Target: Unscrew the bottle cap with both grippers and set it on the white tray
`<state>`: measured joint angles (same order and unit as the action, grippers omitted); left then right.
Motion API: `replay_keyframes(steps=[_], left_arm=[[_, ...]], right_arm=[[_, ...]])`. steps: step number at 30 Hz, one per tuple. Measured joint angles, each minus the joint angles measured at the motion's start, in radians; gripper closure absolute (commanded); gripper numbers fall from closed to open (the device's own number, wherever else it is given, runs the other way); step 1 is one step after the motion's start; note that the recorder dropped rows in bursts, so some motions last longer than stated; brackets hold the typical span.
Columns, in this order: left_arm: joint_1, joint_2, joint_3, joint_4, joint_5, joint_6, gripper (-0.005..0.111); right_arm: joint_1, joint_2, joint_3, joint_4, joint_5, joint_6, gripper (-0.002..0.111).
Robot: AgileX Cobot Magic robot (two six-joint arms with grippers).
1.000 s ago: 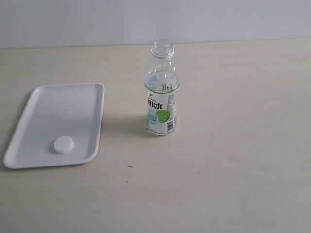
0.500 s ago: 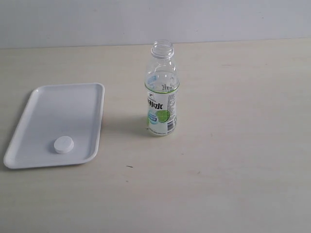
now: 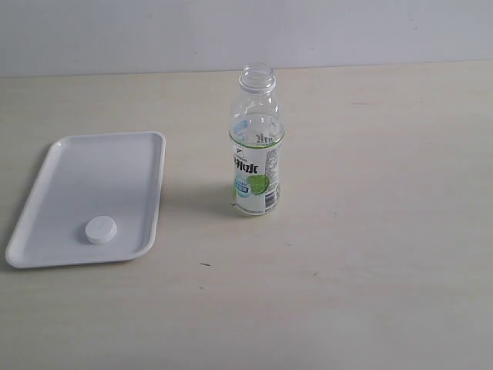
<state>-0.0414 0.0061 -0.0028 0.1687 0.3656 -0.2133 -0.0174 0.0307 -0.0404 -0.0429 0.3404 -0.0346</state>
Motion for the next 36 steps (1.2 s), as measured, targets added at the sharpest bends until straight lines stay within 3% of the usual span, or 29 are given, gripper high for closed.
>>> replay_keyframes(steps=[36], left_arm=[[0.0,0.0,0.0,0.0,0.0,0.0,0.107]], right_arm=[[0.0,-0.024,0.035,-0.009,0.015,0.021,0.108]])
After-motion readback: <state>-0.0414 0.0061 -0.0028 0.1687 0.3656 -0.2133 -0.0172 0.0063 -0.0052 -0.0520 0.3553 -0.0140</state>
